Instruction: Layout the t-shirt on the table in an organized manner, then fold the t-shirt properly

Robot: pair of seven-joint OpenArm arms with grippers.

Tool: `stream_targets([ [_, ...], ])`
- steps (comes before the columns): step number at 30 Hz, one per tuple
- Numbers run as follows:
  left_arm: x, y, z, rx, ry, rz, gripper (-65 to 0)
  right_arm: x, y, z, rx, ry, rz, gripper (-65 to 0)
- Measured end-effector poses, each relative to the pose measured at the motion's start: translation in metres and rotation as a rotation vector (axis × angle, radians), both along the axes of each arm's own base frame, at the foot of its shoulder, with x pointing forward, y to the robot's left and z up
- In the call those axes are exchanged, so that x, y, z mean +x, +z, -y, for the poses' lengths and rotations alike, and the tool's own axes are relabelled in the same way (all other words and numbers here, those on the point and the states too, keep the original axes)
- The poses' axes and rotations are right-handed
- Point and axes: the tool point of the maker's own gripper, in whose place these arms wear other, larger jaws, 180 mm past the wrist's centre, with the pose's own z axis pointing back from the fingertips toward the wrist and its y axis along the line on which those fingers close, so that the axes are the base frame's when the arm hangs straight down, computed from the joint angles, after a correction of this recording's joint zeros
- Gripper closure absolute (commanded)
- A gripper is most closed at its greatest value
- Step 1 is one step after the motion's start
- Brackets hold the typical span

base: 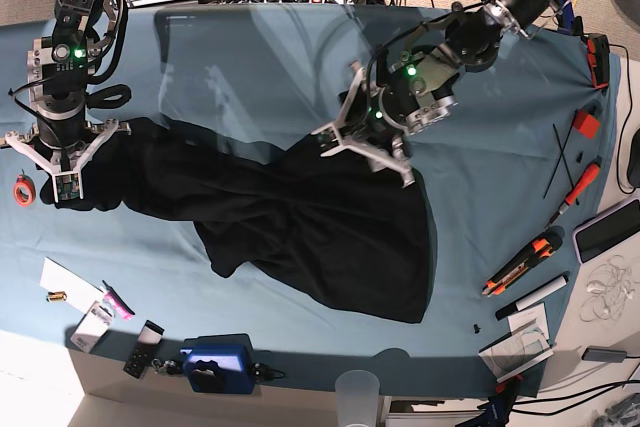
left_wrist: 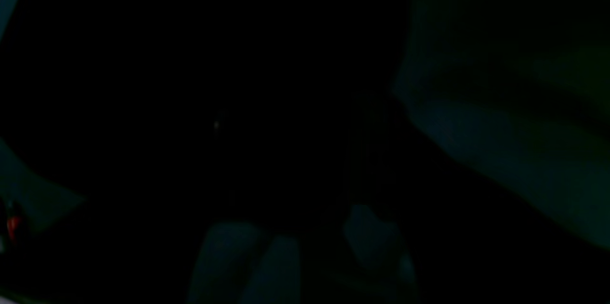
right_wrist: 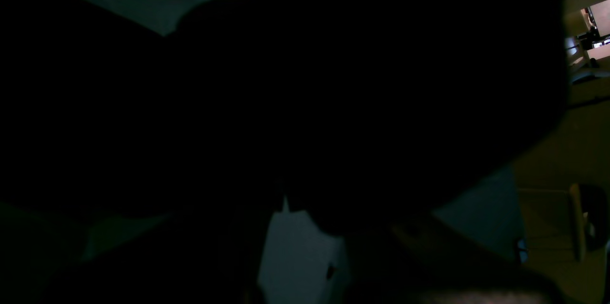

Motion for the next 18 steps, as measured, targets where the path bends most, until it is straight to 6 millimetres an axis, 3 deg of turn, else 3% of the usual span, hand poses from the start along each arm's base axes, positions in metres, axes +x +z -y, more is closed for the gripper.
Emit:
stream_targets([
  [2,0.008,-0.002,-0.002,-0.022,0.059,0.012,-29.2,0.0,0.0,0.0,0.0,0.0,0.0,0.0],
  [4,0.015,-0.002,-0.007,-0.01,0.108,0.045,-23.7,0.0,0.0,0.0,0.0,0.0,0.001,0.0],
  [10,0.023,-0.007,-0.028,0.093,0.16,0.093,0.0,0.0,0.0,0.0,0.0,0.0,0.0,0.0],
  [13,0.027,-0.008,-0.045,0.153,0.24,0.095,0.0,0.0,0.0,0.0,-0.001,0.0,0.001,0.0],
  [18,0.032,0.01,-0.102,0.385,0.422,0.192,0.0,0.005,0.006,-0.001,0.001,0.004,0.023,0.0],
])
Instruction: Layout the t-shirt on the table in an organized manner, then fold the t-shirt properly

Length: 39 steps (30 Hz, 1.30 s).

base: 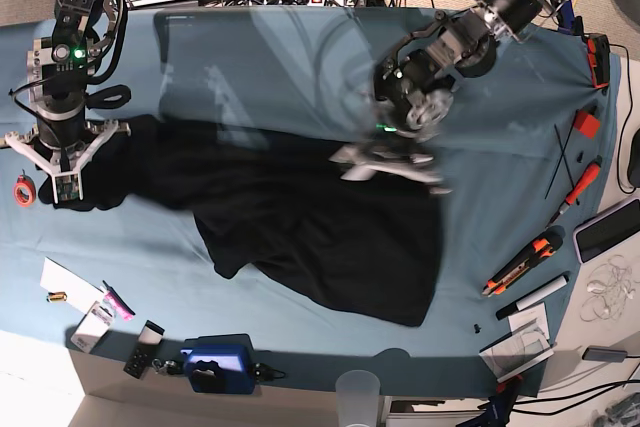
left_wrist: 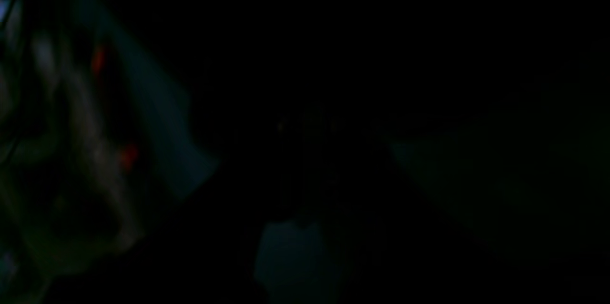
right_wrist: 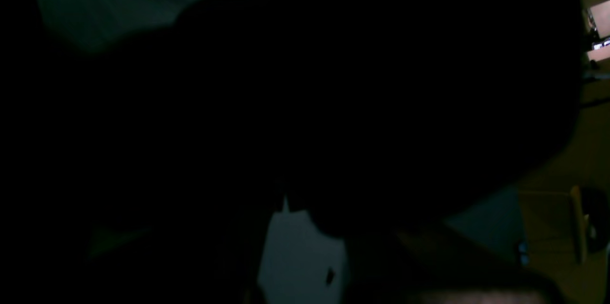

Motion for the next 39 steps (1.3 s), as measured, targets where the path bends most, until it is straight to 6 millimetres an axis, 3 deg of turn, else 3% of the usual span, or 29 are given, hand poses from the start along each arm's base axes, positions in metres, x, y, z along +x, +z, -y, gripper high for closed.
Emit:
stream_targets([
  [5,0.033,0.064,0.01,-0.049,-0.006,0.201,0.0,0.026,0.033,-0.009,0.031,0.058,0.131,0.0],
  [10,0.08,0.113,-0.015,-0.12,0.057,0.3,0.0,0.058,0.078,-0.016,0.053,0.142,0.261,0.0],
  [14,0.119,0.169,-0.023,-0.279,0.039,0.396,0.0,0.091,0.115,-0.009,0.097,0.184,0.363,0.0],
  [18,0.148,0.218,-0.027,-0.45,0.029,0.433,0.0,0.126,0.149,0.013,0.186,0.172,0.454,0.0],
  [21,0.169,0.238,-0.025,-0.497,0.004,0.434,0.0,0.154,0.161,0.026,0.267,0.175,0.465,0.0],
  [28,0.219,0.258,-0.038,-0.524,0.018,0.453,0.0,0.205,0.183,0.026,0.409,0.266,0.438,0.0],
  [34,0.253,0.3,-0.057,-0.481,0.022,0.475,0.0,0.249,0.212,0.0,0.422,0.361,0.445,0.0],
  [39,0.272,0.332,-0.077,-0.479,0.063,0.508,0.0,0.277,0.239,-0.02,0.319,0.414,0.459,0.0],
])
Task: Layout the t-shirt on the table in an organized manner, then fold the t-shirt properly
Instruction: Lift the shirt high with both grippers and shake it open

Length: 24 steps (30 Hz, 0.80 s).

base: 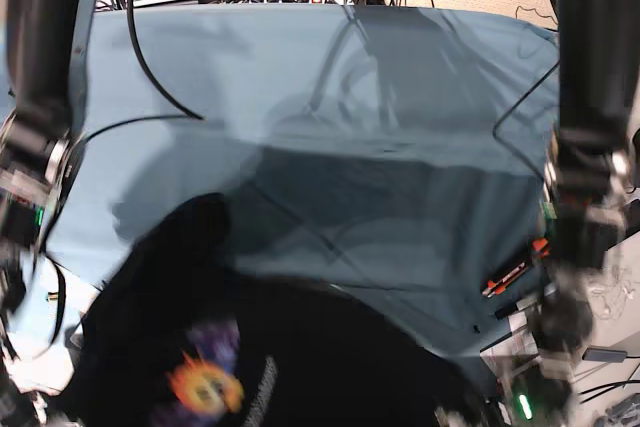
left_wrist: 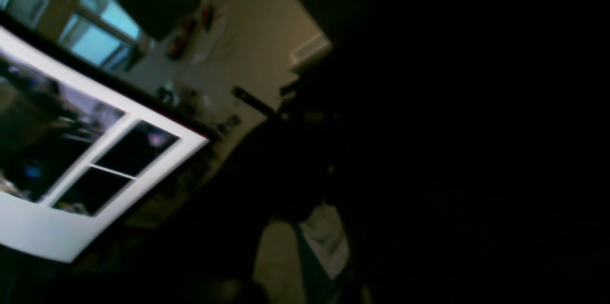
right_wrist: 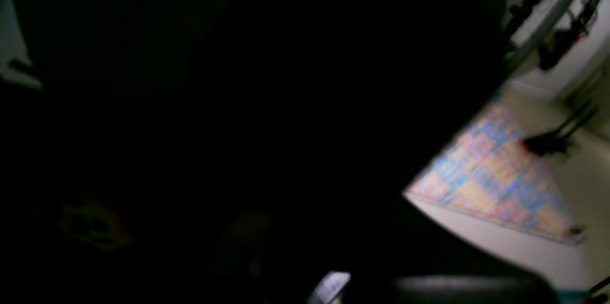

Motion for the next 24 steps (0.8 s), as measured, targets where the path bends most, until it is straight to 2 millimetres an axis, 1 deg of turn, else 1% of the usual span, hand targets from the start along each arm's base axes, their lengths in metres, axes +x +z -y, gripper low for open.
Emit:
stream_targets([
  [2,0.004,0.023,-0.004,-0.002,0.011,0.03,0.0,0.004,0.021,-0.001,-0.012,-0.025,0.03,0.0],
  [5,0.006,0.06,-0.006,-0.005,0.014,0.088,0.0,0.0,0.061,-0.001,-0.008,-0.035,0.11,0.0],
  [6,0.005,0.069,-0.006,-0.004,0.018,0.1,0.0,-0.001,0.067,0.0,-0.006,-0.037,0.126,0.0],
  [7,0.005,0.073,-0.009,-0.002,0.032,0.09,0.0,-0.002,0.065,0.002,0.003,-0.044,0.11,0.0],
  [8,0.003,0.074,-0.011,-0.004,0.046,0.07,0.0,-0.002,0.054,0.003,0.022,-0.048,0.054,0.0],
  [9,0.002,0.07,-0.012,-0.026,0.05,0.039,0.0,-0.002,0.042,0.003,0.047,-0.045,0.001,0.0],
  [10,0.0,0.061,-0.013,-0.049,0.055,-0.006,0.0,-0.002,0.031,0.001,0.079,-0.034,-0.044,0.0],
  [11,-0.002,0.049,-0.012,-0.07,0.057,-0.057,0.0,-0.004,0.02,0.0,0.109,-0.028,-0.098,0.0],
  [12,-0.004,0.037,-0.01,-0.095,0.051,-0.108,0.0,-0.008,0.014,0.0,0.128,-0.027,-0.137,0.0],
  [13,-0.007,0.027,-0.006,-0.117,0.042,-0.16,0.0,-0.012,0.015,0.0,0.14,-0.021,-0.148,0.0],
  [14,-0.01,0.021,-0.003,-0.135,0.034,-0.199,0.0,-0.017,0.024,0.001,0.151,-0.017,-0.129,0.0],
  [16,-0.015,0.016,0.004,-0.168,0.002,-0.251,0.0,-0.028,0.045,0.0,0.154,-0.01,-0.093,0.0],
  [17,-0.018,0.014,0.008,-0.175,-0.012,-0.274,0.0,-0.035,0.051,-0.001,0.148,-0.003,-0.089,0.0],
  [18,-0.022,0.009,0.01,-0.171,-0.023,-0.31,0.0,-0.041,0.048,-0.006,0.132,0.011,-0.106,0.0],
  [19,-0.027,0.002,0.012,-0.172,-0.028,-0.355,0.0,-0.047,0.038,-0.011,0.121,0.022,-0.14,0.0],
  [21,-0.036,-0.019,0.011,-0.169,-0.021,-0.431,0.0,-0.054,0.002,-0.014,0.079,0.007,-0.24,0.0],
  [23,-0.04,-0.04,0.014,-0.177,-0.033,-0.467,0.0,-0.057,-0.034,-0.018,0.061,0.004,-0.305,0.0],
  [24,-0.043,-0.052,0.015,-0.179,-0.037,-0.488,0.0,-0.059,-0.047,-0.022,0.052,0.013,-0.326,0.0],
])
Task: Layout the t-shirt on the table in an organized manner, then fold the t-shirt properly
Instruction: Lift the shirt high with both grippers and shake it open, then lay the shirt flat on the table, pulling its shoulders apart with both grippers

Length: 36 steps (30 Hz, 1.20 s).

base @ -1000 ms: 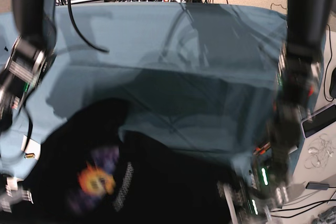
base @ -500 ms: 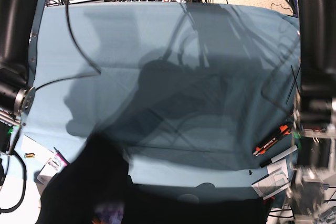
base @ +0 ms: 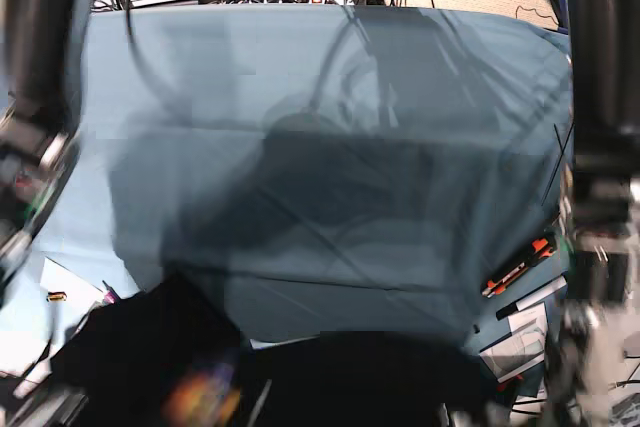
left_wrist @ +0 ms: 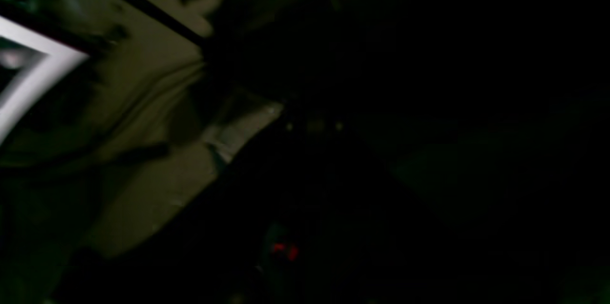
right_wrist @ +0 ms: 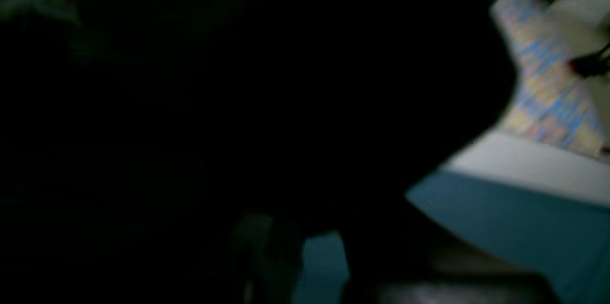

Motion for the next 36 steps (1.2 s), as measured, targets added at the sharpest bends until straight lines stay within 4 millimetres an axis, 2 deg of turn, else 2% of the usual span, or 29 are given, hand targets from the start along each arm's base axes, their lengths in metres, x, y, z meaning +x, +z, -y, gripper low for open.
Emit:
stream_targets([
  [2,-0.009,-0.023,-0.002,0.0,-0.017,-0.04,0.0,-0.008,-0.017,-0.013,-0.005,0.036,-0.014,0.0],
  [4,-0.02,-0.047,-0.012,0.017,-0.013,-0.078,0.0,-0.015,-0.031,-0.019,-0.022,0.054,-0.018,0.0],
  [7,-0.042,-0.093,-0.025,0.032,-0.007,-0.163,0.0,-0.028,-0.071,-0.025,-0.035,0.066,-0.087,0.0],
  [10,-0.068,-0.135,-0.016,0.03,-0.044,-0.226,0.0,-0.043,-0.106,-0.032,-0.049,0.072,-0.15,0.0],
  [12,-0.082,-0.146,-0.005,0.002,-0.073,-0.229,0.0,-0.054,-0.118,-0.037,-0.067,0.085,-0.164,0.0],
  [14,-0.094,-0.155,-0.002,-0.013,-0.081,-0.227,0.0,-0.065,-0.131,-0.041,-0.079,0.095,-0.179,0.0],
  [16,-0.11,-0.172,-0.004,-0.013,-0.08,-0.248,0.0,-0.078,-0.148,-0.044,-0.074,0.1,-0.207,0.0],
  [19,-0.14,-0.202,0.001,-0.021,-0.094,-0.304,0.0,-0.101,-0.17,-0.034,-0.067,0.071,-0.246,0.0],
  [23,-0.173,-0.227,0.009,-0.041,-0.115,-0.348,0.0,-0.135,-0.189,-0.008,-0.034,-0.005,-0.284,0.0],
  [28,-0.224,-0.274,0.01,-0.044,-0.118,-0.48,0.0,-0.186,-0.235,0.016,0.014,-0.08,-0.412,0.0],
  [31,-0.238,-0.286,0.01,-0.047,-0.117,-0.511,0.0,-0.212,-0.256,0.027,0.029,-0.114,-0.48,0.0],
  [36,-0.246,-0.292,0.011,-0.064,-0.117,-0.504,0.0,-0.249,-0.285,0.025,0.06,-0.096,-0.584,0.0],
])
